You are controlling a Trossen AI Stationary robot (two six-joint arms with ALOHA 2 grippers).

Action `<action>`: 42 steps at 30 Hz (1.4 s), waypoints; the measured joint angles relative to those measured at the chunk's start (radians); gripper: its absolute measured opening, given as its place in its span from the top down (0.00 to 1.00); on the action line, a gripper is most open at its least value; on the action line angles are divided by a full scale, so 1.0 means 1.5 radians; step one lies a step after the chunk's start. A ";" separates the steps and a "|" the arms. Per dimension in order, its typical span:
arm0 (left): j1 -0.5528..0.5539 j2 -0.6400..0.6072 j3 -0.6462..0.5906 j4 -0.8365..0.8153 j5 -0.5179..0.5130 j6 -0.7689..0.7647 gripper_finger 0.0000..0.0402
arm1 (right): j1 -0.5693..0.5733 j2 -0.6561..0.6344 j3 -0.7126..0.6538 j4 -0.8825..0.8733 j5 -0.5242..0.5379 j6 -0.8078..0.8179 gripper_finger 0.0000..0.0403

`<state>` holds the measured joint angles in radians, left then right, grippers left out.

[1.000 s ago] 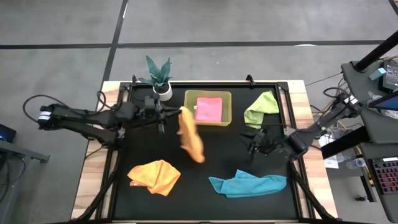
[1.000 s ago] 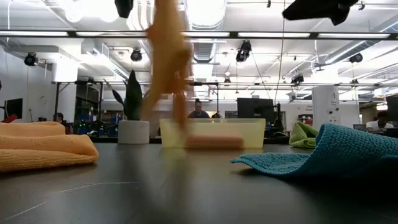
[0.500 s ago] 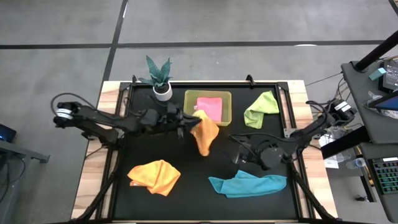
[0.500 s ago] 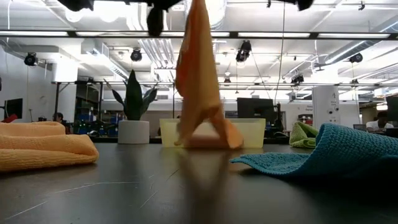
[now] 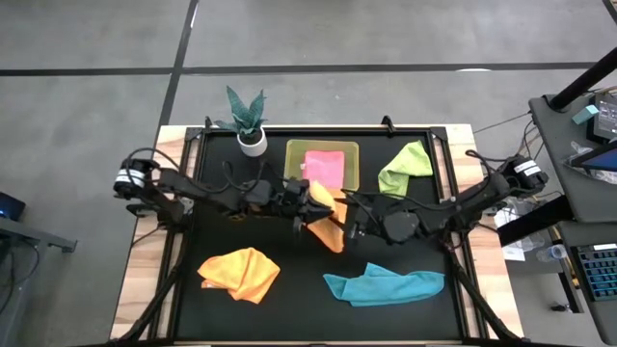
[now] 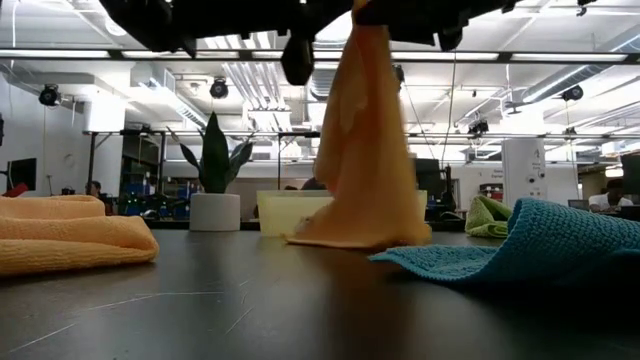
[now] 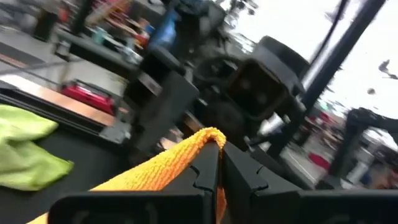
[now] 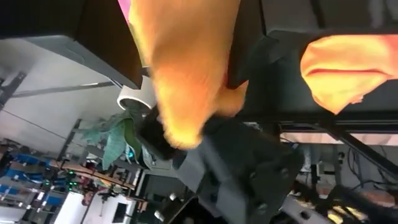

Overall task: Fold microfiber towels
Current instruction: Fold the top yellow towel on the table

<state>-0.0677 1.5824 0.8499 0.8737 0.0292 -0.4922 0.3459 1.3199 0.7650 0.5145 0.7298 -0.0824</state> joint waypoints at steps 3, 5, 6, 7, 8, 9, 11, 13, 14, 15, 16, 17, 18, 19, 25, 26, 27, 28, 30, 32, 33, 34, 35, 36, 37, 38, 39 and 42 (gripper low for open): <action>0.000 0.012 0.010 0.000 0.017 0.000 1.00 | -0.004 -0.001 0.000 -0.013 0.003 0.002 0.50; 0.001 0.012 0.010 0.000 0.017 0.000 1.00 | -0.004 -0.002 0.000 -0.027 0.003 0.005 0.60; 0.002 0.012 0.009 0.001 0.017 0.000 1.00 | -0.004 -0.002 0.000 -0.032 0.003 0.008 0.66; 0.003 0.012 0.007 0.000 0.018 0.000 1.00 | -0.002 -0.002 0.000 -0.038 0.002 0.014 0.73; 0.005 0.010 0.007 -0.003 0.020 0.002 0.99 | 0.001 -0.002 0.000 -0.043 0.002 0.022 0.81; 0.006 0.009 0.007 -0.007 0.023 0.008 0.98 | 0.003 -0.002 0.000 -0.048 0.003 0.024 0.89; 0.010 0.002 0.006 -0.020 0.030 0.035 0.93 | 0.010 -0.002 0.000 -0.059 0.004 0.035 0.95; 0.014 -0.002 0.006 -0.033 0.030 0.055 0.88 | 0.018 -0.007 0.000 -0.081 0.004 0.056 0.96; 0.016 -0.003 0.006 -0.041 0.031 0.057 0.84 | 0.022 -0.010 0.000 -0.091 0.004 0.065 0.97; 0.017 -0.003 0.006 -0.044 0.032 0.063 0.81 | 0.027 -0.013 0.000 -0.102 0.007 0.075 0.97; 0.018 -0.003 0.006 -0.053 0.033 0.076 0.78 | 0.033 -0.016 0.000 -0.108 0.014 0.081 0.98; 0.018 -0.004 0.006 -0.062 0.033 0.093 0.74 | 0.038 -0.017 0.000 -0.112 0.030 0.089 0.98; 0.018 -0.004 0.006 -0.075 0.033 0.111 0.71 | 0.046 -0.020 0.000 -0.118 0.053 0.092 0.98; 0.018 -0.004 0.006 -0.089 0.033 0.129 0.68 | 0.054 -0.022 0.000 -0.122 0.075 0.093 0.98; 0.018 -0.004 0.006 -0.175 0.014 0.229 0.55 | 0.092 -0.051 0.000 -0.135 0.173 0.092 0.98; 0.018 -0.003 0.006 -0.180 0.001 0.242 0.54 | 0.095 -0.055 0.000 -0.135 0.179 0.091 0.98; 0.018 -0.001 0.006 -0.180 -0.015 0.247 0.53 | 0.097 -0.059 0.000 -0.136 0.179 0.091 0.98; 0.018 0.000 0.006 -0.180 -0.031 0.248 0.53 | 0.097 -0.061 0.000 -0.135 0.180 0.091 0.98; 0.018 0.001 0.006 -0.176 -0.060 0.248 0.52 | 0.097 -0.061 0.000 -0.135 0.180 0.092 0.98; 0.018 0.001 0.006 -0.169 -0.075 0.249 0.52 | 0.097 -0.061 0.000 -0.137 0.180 0.095 0.98; 0.018 0.001 0.006 -0.168 -0.075 0.249 0.52 | 0.097 -0.060 0.000 -0.137 0.180 0.095 0.98; 0.016 0.001 0.006 -0.169 -0.076 0.249 0.52 | 0.097 -0.059 0.000 -0.135 0.180 0.095 0.98; 0.013 0.001 0.006 -0.169 -0.076 0.250 0.52 | 0.097 -0.059 0.000 -0.136 0.182 0.095 0.98; 0.011 0.001 0.006 -0.170 -0.076 0.251 0.52 | 0.097 -0.058 0.000 -0.136 0.184 0.095 0.98; 0.009 0.001 0.006 -0.169 -0.076 0.252 0.52 | 0.097 -0.058 0.000 -0.137 0.184 0.096 0.98; 0.006 0.001 0.006 -0.170 -0.075 0.252 0.52 | 0.097 -0.058 0.000 -0.136 0.185 0.096 0.98; 0.003 0.004 0.006 -0.167 -0.076 0.252 0.52 | 0.097 -0.058 0.000 -0.136 0.185 0.098 0.98; -0.004 0.026 0.006 -0.148 -0.077 0.250 0.52 | 0.097 -0.058 0.000 -0.137 0.185 0.101 0.98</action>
<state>-0.0731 1.6219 0.8583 0.6511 -0.0859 -0.1165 0.4908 1.2324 0.7647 0.3096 1.0065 0.0689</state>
